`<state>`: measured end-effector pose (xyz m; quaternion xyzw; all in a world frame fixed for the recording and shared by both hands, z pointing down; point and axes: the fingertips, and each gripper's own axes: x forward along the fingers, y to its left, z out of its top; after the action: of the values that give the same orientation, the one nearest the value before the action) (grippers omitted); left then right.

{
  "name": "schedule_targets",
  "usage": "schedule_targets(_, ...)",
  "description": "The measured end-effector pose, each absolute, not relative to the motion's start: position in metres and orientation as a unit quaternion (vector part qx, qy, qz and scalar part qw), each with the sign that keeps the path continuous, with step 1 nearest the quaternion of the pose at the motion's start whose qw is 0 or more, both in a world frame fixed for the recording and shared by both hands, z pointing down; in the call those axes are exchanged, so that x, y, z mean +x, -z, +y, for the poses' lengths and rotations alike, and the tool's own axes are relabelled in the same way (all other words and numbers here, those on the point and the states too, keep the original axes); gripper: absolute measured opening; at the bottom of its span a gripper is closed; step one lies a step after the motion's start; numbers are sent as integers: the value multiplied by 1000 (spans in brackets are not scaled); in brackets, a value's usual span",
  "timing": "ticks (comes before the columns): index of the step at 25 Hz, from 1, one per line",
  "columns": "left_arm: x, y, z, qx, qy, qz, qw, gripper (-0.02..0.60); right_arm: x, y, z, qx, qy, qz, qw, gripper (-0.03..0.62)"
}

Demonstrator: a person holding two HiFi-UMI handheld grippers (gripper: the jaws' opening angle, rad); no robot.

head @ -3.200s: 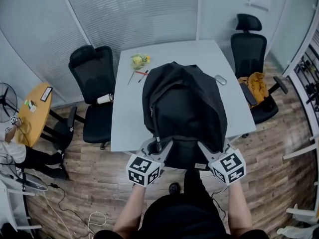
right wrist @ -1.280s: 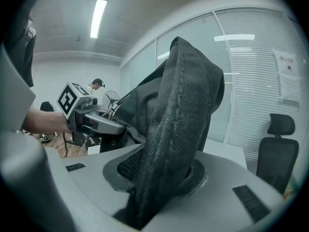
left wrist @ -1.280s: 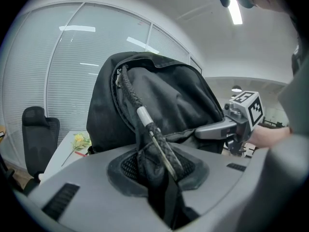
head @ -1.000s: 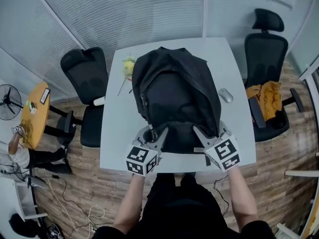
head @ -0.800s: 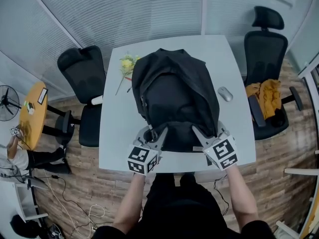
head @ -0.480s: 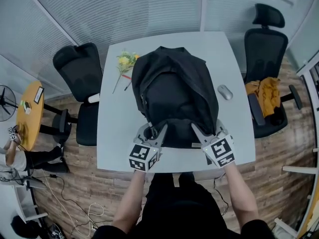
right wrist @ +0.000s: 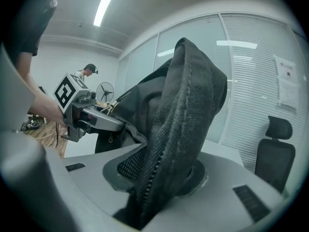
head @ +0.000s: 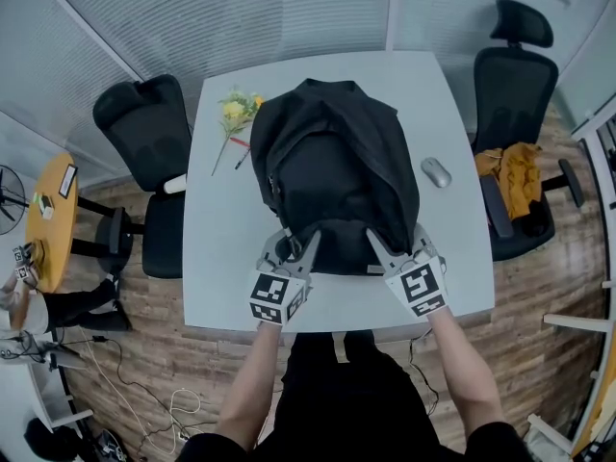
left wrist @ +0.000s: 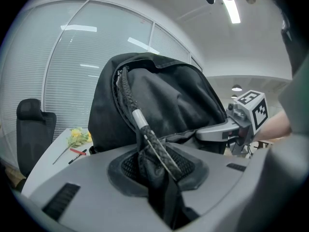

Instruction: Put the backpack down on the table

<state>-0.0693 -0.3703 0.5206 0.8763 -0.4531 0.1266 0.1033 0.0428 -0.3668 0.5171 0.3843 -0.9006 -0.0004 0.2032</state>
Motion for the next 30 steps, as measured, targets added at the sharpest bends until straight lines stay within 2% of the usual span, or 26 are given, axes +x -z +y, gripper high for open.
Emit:
schedule_targets(7,-67,-527,-369,877,-119,-452,105,98,47,-524,-366,384,-14,-903,192,124)
schedule_targets(16,-66,-533,-355,878,-99,-457,100,111,54,-530,-355,376,-34,-909,174,178)
schedule_targets(26,-68,-539,-332,876,-96,-457,123,199,66,-527,-338,368,-64,-914,158,281)
schedule_targets(30,-71,-543,-322,872,-92,-463,130,216,69,-530,-327,361,-67,-917,157,293)
